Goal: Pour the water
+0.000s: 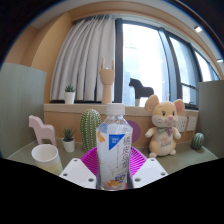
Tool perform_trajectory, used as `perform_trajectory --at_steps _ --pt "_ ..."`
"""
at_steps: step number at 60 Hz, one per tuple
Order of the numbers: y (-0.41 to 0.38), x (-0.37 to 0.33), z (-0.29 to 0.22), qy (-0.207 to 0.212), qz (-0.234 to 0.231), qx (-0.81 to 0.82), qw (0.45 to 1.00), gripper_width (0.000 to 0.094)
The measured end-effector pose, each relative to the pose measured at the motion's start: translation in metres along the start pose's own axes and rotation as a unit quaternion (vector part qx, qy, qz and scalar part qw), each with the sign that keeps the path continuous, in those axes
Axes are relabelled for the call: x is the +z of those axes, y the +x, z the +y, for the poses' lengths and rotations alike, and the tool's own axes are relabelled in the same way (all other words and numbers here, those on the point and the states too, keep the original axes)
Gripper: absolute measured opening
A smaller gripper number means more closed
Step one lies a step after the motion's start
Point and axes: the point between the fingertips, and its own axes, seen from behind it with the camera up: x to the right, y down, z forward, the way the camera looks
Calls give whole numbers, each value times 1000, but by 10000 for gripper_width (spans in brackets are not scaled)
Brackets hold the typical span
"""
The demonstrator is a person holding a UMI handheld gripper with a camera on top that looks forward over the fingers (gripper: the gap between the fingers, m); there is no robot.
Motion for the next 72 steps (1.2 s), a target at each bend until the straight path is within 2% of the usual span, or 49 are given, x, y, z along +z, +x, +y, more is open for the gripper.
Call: perform_trajectory --at_steps 4,5,11,14,16,18,20,25,37,49,62,72 --pt "-1 -1 -1 7 3 2 1000 386" --pt "-1 -1 -1 8 4 1 1000 427" --pt "0 -1 0 10 6 -4 1000 527" --pt "7 -4 8 -12 16 -6 1000 617" --pt "13 -7 13 -23 29 -6 999 711" --pt "16 -12 15 -26 41 -6 999 792" --pt "17 -18 15 -25 45 -8 999 829" --pt "15 -42 23 -32 49 7 998 828" --pt "-3 -125 57 -81 40 63 994 829" --pt "-28 -209 83 -113 23 92 989 831" --pt "-36 -273 60 -100 14 83 991 835" --pt "-20 -307 35 -89 42 67 993 835"
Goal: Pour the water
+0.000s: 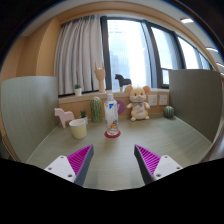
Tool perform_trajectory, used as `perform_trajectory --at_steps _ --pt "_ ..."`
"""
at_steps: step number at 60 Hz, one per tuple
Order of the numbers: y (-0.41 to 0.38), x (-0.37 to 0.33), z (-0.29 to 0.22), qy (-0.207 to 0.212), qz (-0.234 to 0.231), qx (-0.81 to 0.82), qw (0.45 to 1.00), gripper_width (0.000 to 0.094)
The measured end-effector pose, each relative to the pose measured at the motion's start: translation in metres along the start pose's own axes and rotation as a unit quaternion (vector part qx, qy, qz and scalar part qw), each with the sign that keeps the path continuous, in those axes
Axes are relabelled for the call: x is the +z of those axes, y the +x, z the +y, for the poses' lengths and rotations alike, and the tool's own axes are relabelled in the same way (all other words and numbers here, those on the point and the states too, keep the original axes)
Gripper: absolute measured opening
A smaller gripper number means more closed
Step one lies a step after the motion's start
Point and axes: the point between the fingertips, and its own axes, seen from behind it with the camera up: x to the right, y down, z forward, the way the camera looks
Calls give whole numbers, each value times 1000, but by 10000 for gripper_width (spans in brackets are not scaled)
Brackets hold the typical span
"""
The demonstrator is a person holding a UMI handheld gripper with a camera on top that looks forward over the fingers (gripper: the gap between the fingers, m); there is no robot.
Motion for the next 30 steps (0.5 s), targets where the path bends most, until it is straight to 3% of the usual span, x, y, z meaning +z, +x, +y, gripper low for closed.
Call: perform_trajectory --at_steps 30 --pt "7 -52 -36 32 2 -18 999 833"
